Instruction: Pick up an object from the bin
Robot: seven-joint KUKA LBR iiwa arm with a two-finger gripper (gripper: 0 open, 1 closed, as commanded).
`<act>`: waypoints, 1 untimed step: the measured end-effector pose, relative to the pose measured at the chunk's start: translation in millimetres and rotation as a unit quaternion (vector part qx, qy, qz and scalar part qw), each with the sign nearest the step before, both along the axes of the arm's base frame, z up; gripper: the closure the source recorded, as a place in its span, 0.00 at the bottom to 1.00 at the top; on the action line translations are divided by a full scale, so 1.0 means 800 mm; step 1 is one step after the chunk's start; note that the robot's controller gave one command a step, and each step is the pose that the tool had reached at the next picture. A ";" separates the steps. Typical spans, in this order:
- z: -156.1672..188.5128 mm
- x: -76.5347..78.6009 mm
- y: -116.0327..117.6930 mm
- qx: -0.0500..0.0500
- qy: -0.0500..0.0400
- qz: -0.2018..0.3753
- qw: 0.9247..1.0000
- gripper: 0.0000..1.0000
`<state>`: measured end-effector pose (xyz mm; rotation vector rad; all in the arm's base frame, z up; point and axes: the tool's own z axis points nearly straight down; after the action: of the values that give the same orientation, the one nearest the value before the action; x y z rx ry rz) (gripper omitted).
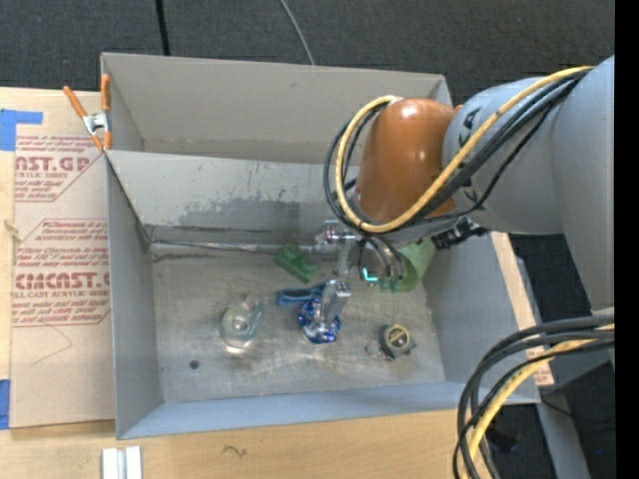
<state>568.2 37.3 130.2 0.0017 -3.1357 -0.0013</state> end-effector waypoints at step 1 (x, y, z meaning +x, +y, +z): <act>-0.031 -0.005 0.008 0.001 -0.013 -0.085 0.996 0.00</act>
Offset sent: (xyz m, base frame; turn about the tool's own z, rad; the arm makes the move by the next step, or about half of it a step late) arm -0.0187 0.0105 -0.0602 0.2447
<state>564.2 43.9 105.7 -0.2681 -3.1502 -0.0042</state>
